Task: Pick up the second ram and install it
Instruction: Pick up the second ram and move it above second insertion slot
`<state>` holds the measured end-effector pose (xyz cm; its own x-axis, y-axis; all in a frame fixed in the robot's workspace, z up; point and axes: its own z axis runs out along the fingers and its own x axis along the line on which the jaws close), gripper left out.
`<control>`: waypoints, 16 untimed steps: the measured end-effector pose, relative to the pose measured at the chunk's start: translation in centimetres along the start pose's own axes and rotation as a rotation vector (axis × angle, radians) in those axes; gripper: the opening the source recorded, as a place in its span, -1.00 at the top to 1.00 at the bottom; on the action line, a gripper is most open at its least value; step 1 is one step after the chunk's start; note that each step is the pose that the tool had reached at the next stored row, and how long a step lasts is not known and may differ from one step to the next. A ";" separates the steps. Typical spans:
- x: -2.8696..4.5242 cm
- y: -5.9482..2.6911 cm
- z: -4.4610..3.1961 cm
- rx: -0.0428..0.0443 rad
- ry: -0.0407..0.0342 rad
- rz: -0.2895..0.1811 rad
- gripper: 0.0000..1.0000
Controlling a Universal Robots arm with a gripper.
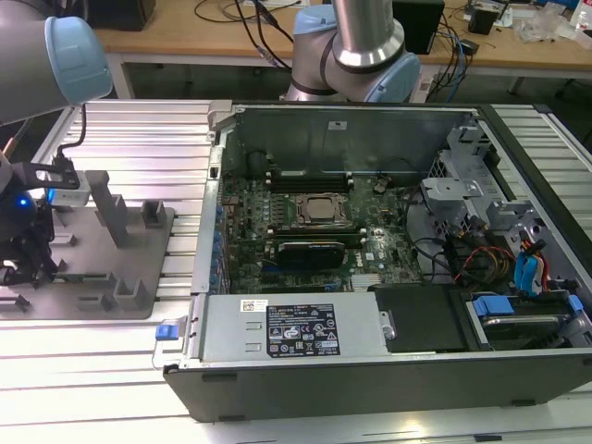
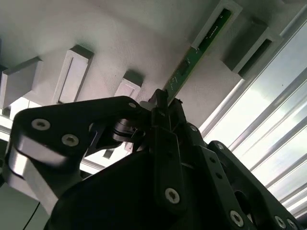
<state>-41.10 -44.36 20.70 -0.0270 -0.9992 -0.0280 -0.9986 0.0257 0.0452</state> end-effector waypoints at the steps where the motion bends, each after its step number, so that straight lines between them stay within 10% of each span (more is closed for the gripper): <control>1: 0.00 0.00 0.00 0.0000 0.0000 0.000 0.62; 16: 0.07 0.01 -0.20 -0.0001 0.0001 0.000 0.82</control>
<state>-41.11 -44.44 20.90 -0.0269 -0.9992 -0.0279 -0.9986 0.0257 0.0453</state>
